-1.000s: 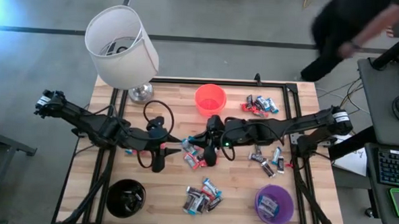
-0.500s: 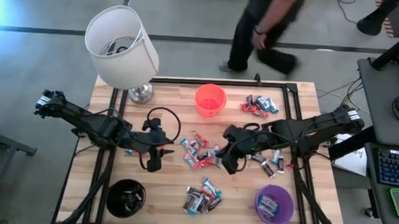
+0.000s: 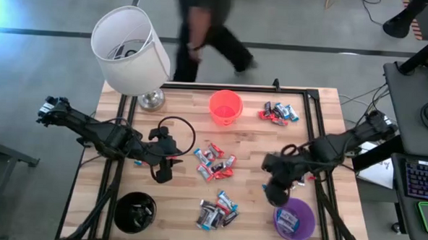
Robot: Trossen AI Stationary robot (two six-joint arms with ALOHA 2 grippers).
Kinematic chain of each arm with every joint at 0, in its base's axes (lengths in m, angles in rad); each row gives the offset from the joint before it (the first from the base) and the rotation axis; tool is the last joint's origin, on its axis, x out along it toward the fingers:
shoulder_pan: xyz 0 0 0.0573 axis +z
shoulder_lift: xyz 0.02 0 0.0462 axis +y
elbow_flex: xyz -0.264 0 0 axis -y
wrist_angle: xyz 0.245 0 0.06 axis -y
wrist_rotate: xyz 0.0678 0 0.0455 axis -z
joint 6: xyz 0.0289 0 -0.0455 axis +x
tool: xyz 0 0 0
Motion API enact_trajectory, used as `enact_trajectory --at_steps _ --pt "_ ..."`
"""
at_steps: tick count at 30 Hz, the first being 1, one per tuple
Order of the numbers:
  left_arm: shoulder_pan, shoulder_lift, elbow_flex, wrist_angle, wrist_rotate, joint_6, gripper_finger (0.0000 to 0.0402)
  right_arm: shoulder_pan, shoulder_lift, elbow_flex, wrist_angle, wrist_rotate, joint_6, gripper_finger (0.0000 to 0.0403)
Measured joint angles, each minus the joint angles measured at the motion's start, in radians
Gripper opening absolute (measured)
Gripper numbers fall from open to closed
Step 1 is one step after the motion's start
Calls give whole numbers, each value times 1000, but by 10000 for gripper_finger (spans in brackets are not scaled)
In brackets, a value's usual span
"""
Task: Organize candy in baskets
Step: Put the white chocolate into the purple bucket
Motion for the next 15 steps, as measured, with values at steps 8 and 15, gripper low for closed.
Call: enact_trajectory --at_steps 8,15 --pt "0 0 0 -15 -13 -26 131 111 -18 -1 -238 -64 98 12" --pt "0 0 0 -19 -18 -55 132 180 -25 -1 -237 -122 148 12"
